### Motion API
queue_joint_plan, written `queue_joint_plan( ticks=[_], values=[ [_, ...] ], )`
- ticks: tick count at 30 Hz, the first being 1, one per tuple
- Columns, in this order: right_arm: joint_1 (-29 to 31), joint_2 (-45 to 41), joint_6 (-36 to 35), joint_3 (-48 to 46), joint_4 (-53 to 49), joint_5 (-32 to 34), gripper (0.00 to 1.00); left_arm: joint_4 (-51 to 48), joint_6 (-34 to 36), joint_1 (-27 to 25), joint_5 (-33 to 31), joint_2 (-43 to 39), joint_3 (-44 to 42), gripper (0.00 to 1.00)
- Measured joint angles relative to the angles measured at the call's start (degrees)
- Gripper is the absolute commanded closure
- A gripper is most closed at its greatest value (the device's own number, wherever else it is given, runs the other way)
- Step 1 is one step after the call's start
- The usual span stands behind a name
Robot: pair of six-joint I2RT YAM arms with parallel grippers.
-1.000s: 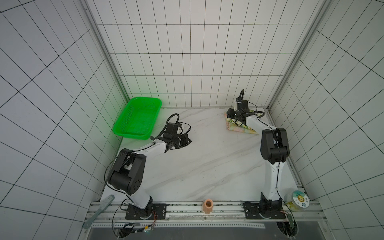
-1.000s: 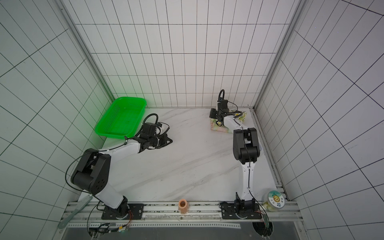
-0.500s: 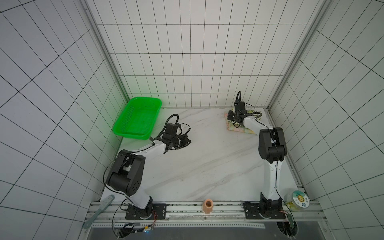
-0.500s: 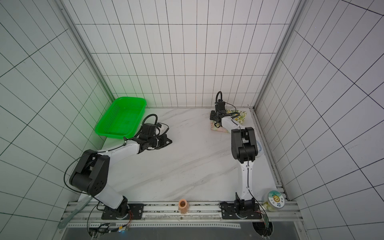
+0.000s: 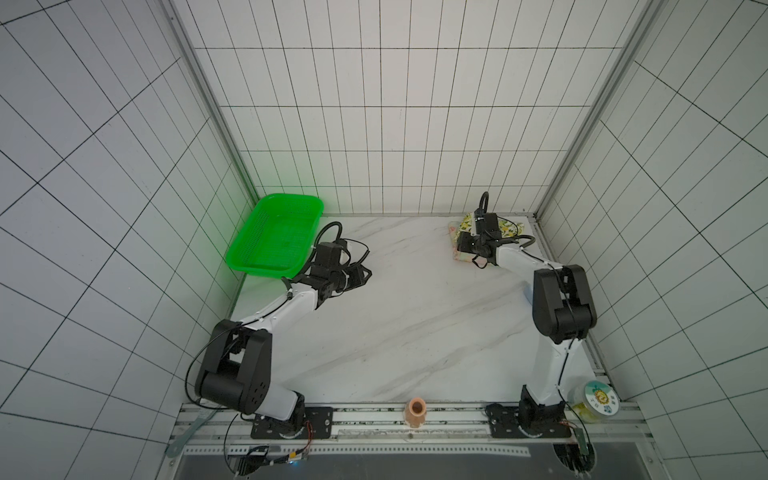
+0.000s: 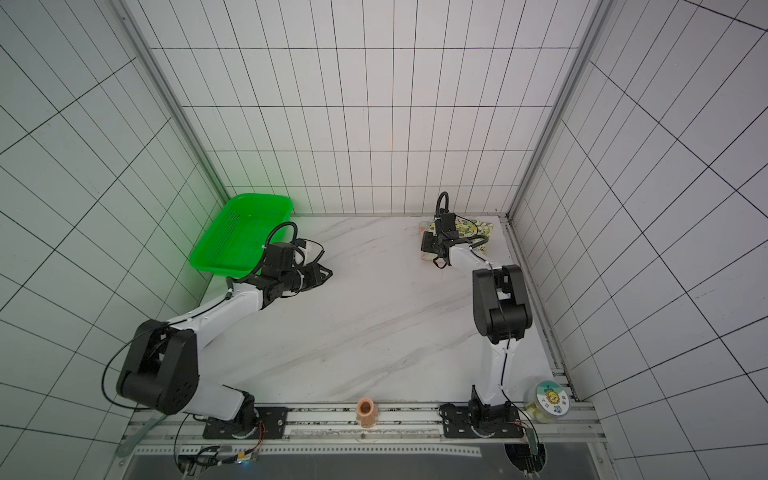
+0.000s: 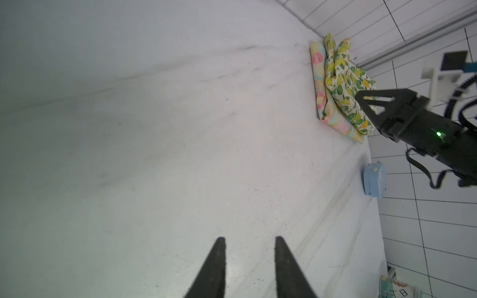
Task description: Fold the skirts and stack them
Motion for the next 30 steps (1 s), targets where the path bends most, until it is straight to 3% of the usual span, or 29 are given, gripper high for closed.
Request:
queue_joint_plan(
  ticks=[2,6,7,10,13,17,22,30],
  values=[
    [-0.6,-7.6,-0.6,-3.9,1.3,-1.3,0.08,-1.8,1.5,1.3,-4.7,-1.8,1.8,0.13],
    [-2.9,-19.4,-3.0,-11.8,6.1,-2.7,0.06,-3.0,3.3,3.1,-14.7,-4.2,3.8,0.09],
    [-4.2,-21.6,-3.4,-13.6,6.7,-3.4,0.01,-3.1,3.7,3.4,-17.7,-4.8,3.8,0.08],
    [-9.2,-25.4,-4.6,-19.1,8.9,-4.6,0.00,-3.2,5.2,3.7,-26.4,-6.4,3.7,0.05],
    [-12.9,-28.4,-5.9,-26.8,12.0,-1.8,0.00,1.6,8.6,3.8,-34.4,-9.5,0.4,0.03],
    [-13.2,-32.2,-8.5,-38.1,21.3,0.8,0.00,13.2,15.0,3.8,-43.0,-13.3,-8.7,0.03],
    [-13.1,-33.7,-9.7,-47.1,33.2,3.8,0.00,26.3,23.1,3.8,-48.0,-12.7,-18.1,0.03],
    [-13.1,-31.4,-9.8,-56.4,50.3,5.2,0.00,38.3,28.4,3.8,-50.6,-1.4,-19.9,0.03]
  ],
)
